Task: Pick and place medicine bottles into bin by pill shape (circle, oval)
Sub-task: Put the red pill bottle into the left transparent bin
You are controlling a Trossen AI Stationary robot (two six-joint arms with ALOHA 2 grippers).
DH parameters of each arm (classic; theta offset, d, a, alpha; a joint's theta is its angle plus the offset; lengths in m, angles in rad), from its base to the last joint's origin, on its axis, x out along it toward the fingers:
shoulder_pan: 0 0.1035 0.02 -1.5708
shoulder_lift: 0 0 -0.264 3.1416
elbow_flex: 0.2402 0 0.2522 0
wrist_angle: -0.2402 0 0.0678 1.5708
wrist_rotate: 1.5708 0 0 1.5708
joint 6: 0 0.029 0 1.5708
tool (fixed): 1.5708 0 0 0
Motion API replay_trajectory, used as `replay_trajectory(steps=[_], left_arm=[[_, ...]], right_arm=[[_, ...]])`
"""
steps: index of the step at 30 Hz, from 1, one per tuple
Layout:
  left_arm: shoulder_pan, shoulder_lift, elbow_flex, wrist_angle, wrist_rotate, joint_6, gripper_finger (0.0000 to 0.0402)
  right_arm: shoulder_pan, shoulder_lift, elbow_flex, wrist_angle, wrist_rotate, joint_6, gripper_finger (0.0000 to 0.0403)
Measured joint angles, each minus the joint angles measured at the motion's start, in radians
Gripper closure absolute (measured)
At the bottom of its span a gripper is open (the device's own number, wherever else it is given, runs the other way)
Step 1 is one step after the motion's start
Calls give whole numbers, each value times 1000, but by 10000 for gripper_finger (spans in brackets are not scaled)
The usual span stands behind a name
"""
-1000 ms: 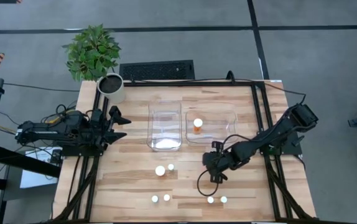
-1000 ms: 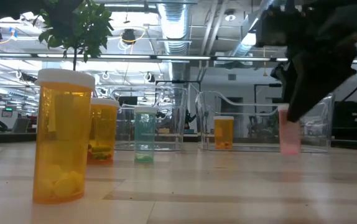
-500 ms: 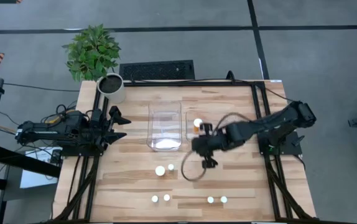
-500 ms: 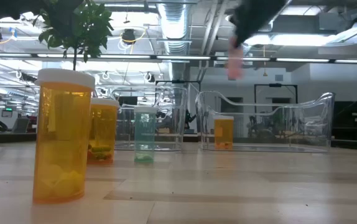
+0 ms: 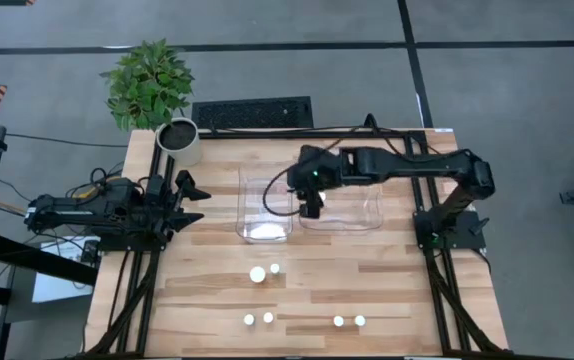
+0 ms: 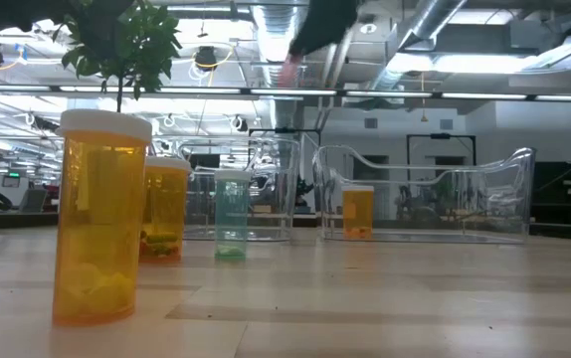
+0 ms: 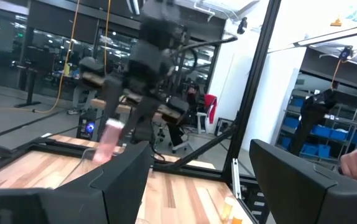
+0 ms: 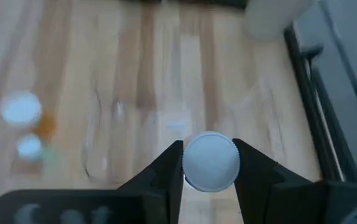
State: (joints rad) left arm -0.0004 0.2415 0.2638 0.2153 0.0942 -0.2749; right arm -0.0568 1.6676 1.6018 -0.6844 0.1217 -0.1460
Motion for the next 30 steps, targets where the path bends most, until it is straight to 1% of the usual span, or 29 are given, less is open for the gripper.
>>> replay_trajectory(steps=[3,5,6,8,9,11,15,22,26,30], left_arm=[[0,0,0,-7,1,0,132],[0,0,0,-13,2,0,132],[0,-2,1,-19,2,0,132],[0,-4,0,-29,2,0,132],[0,-2,1,-27,1,1,132],[0,-12,1,-35,0,1,132],[1,-19,1,-44,-1,1,132],[1,-28,1,-48,0,1,132],[1,-28,1,-47,0,2,132],[1,-28,1,-47,1,5,132]], right_arm=[[-47,50,2,104,-59,-21,272],[-74,87,2,101,-89,-27,272],[-83,112,13,137,-113,-30,272],[-109,156,23,146,-146,-39,273],[-116,184,35,127,-148,-43,274],[-128,239,77,157,-154,-48,274],[-154,345,172,116,-180,-49,271],[-170,509,341,59,-186,-46,271],[-168,580,399,49,-187,-46,272],[-168,632,428,31,-187,-45,268]])
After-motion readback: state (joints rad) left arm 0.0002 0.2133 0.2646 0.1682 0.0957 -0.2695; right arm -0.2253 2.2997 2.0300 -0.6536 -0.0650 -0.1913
